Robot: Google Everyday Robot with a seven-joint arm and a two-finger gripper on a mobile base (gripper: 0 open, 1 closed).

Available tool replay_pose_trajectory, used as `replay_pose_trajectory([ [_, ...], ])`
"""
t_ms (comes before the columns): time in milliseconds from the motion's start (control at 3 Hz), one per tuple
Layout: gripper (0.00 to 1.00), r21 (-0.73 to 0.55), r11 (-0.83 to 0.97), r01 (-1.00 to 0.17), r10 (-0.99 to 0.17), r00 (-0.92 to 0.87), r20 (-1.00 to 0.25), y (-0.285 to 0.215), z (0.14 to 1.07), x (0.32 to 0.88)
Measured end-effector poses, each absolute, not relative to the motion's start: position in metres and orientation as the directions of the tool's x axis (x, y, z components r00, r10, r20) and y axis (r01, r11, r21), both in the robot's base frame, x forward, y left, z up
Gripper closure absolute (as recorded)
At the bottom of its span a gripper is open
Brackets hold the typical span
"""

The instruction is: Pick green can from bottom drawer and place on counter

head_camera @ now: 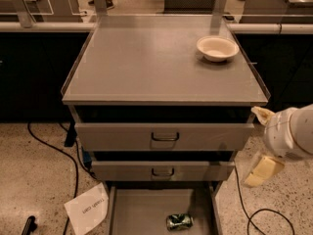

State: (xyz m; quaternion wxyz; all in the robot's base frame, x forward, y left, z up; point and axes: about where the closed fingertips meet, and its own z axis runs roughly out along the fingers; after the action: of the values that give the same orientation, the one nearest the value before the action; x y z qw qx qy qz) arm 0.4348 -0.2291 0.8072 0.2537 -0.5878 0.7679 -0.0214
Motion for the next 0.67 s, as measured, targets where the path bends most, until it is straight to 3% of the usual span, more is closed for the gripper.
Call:
replay_pose_trajectory([
  [667, 0.0, -0.379, 0.32, -0.868, -0.914, -0.179, -0.363, -0.2297, 0.8073, 0.4411],
])
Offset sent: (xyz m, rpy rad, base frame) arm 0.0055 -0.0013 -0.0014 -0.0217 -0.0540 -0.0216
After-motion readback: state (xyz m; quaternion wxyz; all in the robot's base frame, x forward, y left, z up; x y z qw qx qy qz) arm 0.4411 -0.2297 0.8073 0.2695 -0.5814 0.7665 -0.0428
